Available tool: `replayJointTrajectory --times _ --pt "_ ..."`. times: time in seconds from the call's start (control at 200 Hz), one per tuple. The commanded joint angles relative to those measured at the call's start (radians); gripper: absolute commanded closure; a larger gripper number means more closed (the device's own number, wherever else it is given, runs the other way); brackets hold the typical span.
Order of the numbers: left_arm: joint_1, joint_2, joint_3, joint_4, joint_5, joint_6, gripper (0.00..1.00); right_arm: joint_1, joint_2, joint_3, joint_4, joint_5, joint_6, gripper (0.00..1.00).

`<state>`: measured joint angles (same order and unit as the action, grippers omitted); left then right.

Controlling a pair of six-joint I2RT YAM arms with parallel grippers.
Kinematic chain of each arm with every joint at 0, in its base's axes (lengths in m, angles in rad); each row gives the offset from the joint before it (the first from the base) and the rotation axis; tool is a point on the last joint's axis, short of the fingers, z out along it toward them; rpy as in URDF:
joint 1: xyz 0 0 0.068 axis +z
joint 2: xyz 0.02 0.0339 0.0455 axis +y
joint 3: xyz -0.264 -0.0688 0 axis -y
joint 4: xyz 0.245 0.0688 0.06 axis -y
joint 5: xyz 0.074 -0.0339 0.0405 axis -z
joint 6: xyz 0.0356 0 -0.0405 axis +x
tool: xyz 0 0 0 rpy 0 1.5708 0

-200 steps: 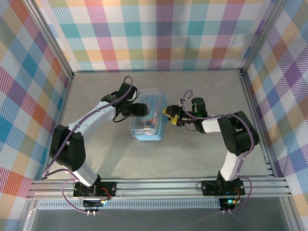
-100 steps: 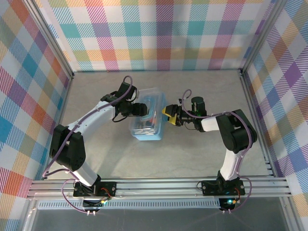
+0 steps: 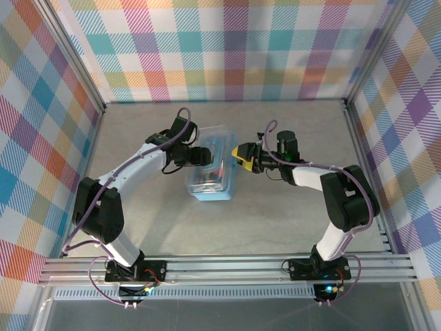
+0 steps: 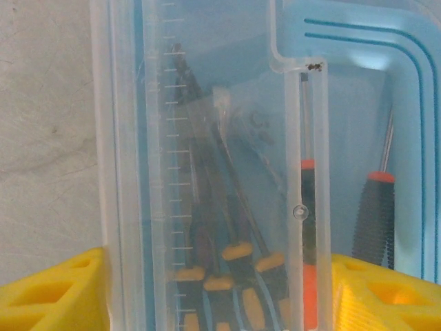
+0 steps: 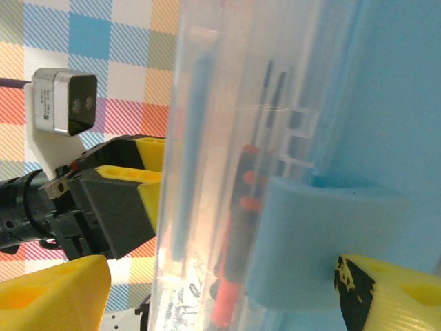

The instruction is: Pack the tool kit

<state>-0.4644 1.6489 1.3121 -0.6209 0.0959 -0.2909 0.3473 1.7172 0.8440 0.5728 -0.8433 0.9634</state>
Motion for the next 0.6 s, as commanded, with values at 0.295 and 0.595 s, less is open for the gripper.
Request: replayJointTrajectory --times 0.295,0.595 --pt "-0.050 0.134 -0.018 -0.133 -0.063 -0.037 0.51 0.021 -0.028 0.038 -0.138 0.004 -0.092 0.18" --pt "-0.109 0.192 0.009 -0.156 -0.107 -0.053 0.51 0.024 -0.060 0.039 -0.169 0.024 -0.099 0.18"
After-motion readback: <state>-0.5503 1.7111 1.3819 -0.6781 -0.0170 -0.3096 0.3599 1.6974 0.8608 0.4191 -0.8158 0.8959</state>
